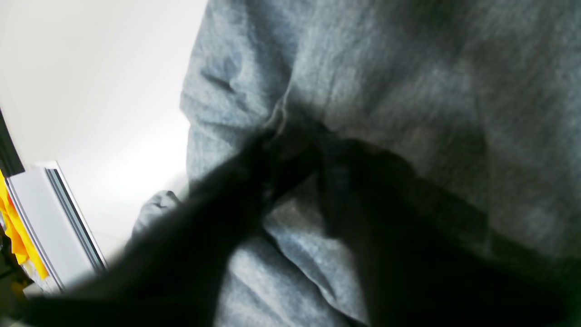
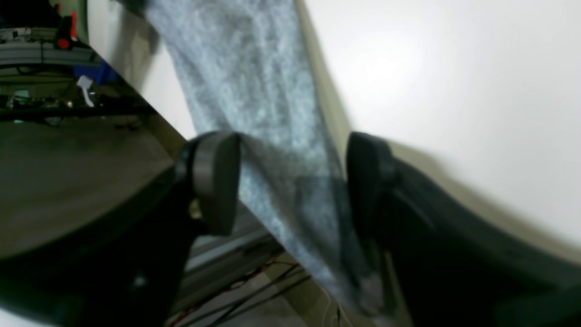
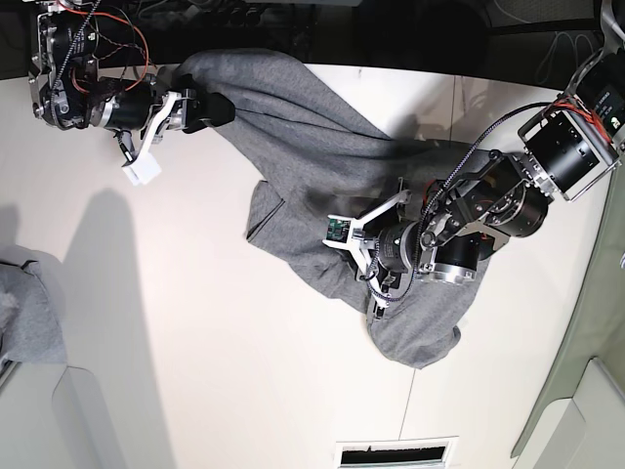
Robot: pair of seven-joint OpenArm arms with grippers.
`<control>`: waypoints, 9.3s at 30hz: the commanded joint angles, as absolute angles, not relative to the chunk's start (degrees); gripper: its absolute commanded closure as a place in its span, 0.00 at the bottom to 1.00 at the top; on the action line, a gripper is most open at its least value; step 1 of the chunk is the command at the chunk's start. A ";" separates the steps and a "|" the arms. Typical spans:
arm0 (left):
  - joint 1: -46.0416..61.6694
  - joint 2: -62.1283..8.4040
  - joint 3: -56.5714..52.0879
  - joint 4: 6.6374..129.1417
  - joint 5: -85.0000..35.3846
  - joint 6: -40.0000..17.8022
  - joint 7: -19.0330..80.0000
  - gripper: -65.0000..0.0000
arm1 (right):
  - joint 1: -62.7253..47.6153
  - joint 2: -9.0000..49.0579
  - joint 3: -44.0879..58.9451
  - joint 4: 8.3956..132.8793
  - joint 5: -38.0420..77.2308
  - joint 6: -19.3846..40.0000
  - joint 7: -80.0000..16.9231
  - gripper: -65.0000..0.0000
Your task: Layout the t-shirt on the table in an organized manner, then fold the t-shirt properly
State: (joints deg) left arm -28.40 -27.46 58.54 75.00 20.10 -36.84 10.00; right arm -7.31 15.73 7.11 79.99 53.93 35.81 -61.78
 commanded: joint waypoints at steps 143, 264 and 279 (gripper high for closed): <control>-11.77 -28.38 31.38 86.35 -12.64 -26.17 26.11 0.49 | -3.77 6.17 10.37 86.06 25.71 27.00 -37.23 0.51; 31.53 -40.03 -8.21 114.41 -44.36 -40.00 32.58 0.56 | -6.63 16.01 40.53 96.20 45.01 31.77 -44.99 0.56; 11.81 -33.17 4.75 90.67 -27.57 -35.73 32.34 0.56 | 7.31 10.28 9.93 83.72 25.39 28.75 -35.62 0.56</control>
State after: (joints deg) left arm 12.27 -32.36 5.28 89.67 -26.74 -35.59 33.50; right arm 6.26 9.67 9.63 82.59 24.67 28.67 -36.97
